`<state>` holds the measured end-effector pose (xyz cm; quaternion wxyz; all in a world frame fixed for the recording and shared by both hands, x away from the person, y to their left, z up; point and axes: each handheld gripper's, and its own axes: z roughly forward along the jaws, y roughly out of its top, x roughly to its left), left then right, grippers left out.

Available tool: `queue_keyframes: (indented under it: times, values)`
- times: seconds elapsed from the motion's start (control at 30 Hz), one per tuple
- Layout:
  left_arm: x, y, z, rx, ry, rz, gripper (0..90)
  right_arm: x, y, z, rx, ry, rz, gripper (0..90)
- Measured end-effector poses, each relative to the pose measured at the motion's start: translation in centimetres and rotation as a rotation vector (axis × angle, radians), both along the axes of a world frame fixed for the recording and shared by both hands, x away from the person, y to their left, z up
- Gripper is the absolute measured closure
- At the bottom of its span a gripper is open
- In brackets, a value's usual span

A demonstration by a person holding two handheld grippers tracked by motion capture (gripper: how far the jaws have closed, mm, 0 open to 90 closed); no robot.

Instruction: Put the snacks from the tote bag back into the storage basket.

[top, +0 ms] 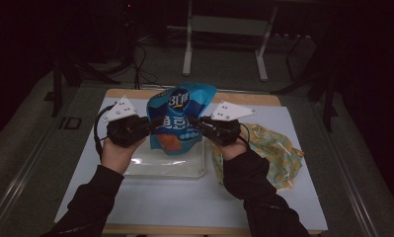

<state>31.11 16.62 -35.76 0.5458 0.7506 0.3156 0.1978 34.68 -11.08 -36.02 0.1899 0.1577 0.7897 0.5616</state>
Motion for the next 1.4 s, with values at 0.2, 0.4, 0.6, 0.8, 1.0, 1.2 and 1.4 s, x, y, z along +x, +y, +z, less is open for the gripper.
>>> queue_keyframes:
  times: [0.2,0.4,0.6,0.8,1.0,1.2,1.4]
  values:
    - [0.2,0.1,-2.0,0.003,0.021,0.001,89.5,0.3,0.2,-2.0,-0.010,0.024,0.001,89.1]
    - [0.4,0.0,-4.3,-0.016,0.033,-0.001,89.5,0.6,0.2,-3.8,-0.026,0.044,0.003,89.1]
    - [0.5,-0.1,-6.0,-0.026,0.058,-0.003,89.4,0.7,0.1,-5.3,-0.051,0.064,0.005,89.0]
    - [0.5,-0.1,-7.2,-0.038,0.074,-0.002,89.4,0.7,0.1,-6.3,-0.061,0.078,0.008,89.0]
    - [0.3,-0.4,-8.0,-0.033,0.078,-0.002,89.2,0.7,-0.1,-7.1,-0.066,0.084,0.009,89.0]
    - [0.1,-0.4,-8.8,-0.037,0.078,-0.007,88.8,0.6,-0.3,-8.1,-0.068,0.103,0.014,88.9]
    - [-0.3,0.0,-9.1,-0.058,0.073,-0.017,88.0,0.3,-0.4,-8.1,-0.058,0.105,0.027,88.8]
